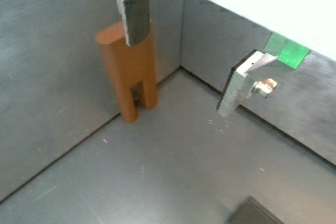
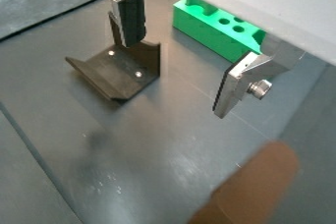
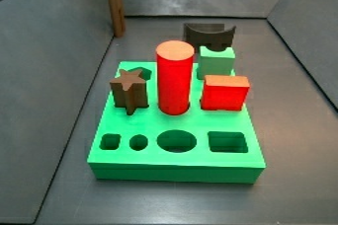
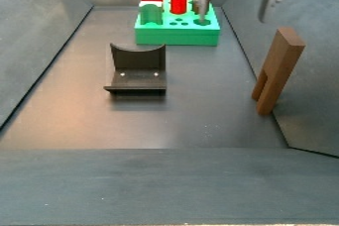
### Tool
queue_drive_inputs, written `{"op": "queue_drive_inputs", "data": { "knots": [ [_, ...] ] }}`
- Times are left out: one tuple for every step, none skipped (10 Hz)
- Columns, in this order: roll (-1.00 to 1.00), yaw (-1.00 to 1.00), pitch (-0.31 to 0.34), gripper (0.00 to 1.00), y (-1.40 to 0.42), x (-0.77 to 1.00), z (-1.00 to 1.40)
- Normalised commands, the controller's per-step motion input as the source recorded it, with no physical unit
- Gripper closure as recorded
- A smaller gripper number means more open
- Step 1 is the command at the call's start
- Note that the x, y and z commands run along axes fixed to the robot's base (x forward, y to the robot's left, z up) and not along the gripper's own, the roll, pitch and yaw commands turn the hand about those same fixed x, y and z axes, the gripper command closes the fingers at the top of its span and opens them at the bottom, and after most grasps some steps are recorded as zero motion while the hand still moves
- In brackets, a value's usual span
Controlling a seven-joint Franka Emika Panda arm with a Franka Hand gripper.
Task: Pick up the square-circle object. Move up. Rotate the square-circle object. Move to above the board. Insert the square-circle object.
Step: Pick up the square-circle object.
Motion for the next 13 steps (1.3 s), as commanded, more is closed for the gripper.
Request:
{"op": "queue_drive_inputs", "data": {
  "knots": [
    [0.06,-0.01,-0.149,0.0,0.09,-1.0,-0.06],
    [0.07,-0.02,-0.123,0.0,0.13,-1.0,0.0],
    [0.05,-0.01,-0.134,0.0,0.17,-1.0,0.0],
    [0.04,-0.04,-0.139,0.0,0.18,-1.0,-0.05],
    [0.04,-0.06,-0.187,0.0,0.16,-1.0,-0.21],
    [0.01,-0.07,-0.194,0.0,0.14,-0.95,-0.36],
    [0.0,-0.07,-0.247,0.0,0.05,-0.73,-0.51],
    [-0.02,-0.09,-0.234,0.0,0.0,-0.28,-0.59],
    [-0.04,-0.14,-0.15,0.0,0.01,-0.07,-0.45],
    [-0.02,-0.17,-0.046,0.0,0.05,0.04,-0.35],
    [0.0,-0.1,-0.003,0.0,0.04,0.09,-0.25],
    [-0.07,0.0,-0.07,0.0,0.05,0.0,-0.11],
    [-0.07,-0.05,-0.01,0.0,0.07,0.0,-0.04]
  ]
}}
